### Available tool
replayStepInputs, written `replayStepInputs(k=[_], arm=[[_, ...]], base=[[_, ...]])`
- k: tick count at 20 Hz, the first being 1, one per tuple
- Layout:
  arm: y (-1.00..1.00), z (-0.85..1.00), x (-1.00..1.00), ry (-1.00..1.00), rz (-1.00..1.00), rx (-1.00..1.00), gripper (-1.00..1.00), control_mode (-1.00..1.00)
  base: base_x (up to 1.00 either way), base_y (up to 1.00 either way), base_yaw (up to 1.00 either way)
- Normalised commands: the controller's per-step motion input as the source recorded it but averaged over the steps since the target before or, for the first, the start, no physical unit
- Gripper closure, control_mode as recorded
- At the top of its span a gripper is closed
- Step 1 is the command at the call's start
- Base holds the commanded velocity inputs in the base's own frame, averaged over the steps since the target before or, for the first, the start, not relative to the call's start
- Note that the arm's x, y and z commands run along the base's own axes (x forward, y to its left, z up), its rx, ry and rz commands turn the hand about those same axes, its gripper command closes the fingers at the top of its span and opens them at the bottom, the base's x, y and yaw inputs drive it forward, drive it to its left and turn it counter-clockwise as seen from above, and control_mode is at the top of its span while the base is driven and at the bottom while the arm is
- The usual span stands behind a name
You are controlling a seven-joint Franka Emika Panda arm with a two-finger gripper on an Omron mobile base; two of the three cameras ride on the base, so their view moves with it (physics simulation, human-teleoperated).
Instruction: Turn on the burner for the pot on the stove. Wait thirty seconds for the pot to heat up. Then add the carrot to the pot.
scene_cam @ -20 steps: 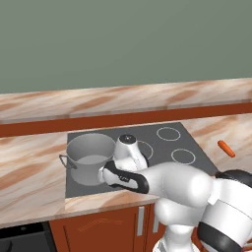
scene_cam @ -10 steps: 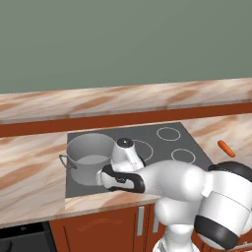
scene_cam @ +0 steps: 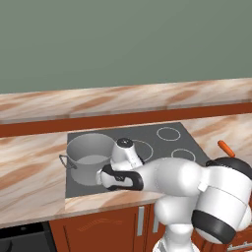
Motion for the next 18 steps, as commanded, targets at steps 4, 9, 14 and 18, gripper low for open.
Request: replayStepInputs(k=[4,9,14,18], arm=[[0.00,0.00,0.09,0.00,0.00,0.00,-1.00,-1.00],[0.00,-0.04,0.01,0.00,0.00,0.00,-1.00,-1.00],[0.05,-0.11,0.00,-0.03,0.00,-0.01,-1.00,-1.00],[0.13,-0.11,0.06,-0.07,0.00,-0.02,-1.00,-1.00]], base=[[0.00,0.00,0.00],[0.00,0.00,0.00],[0.00,0.00,0.00],[0.00,0.00,0.00]])
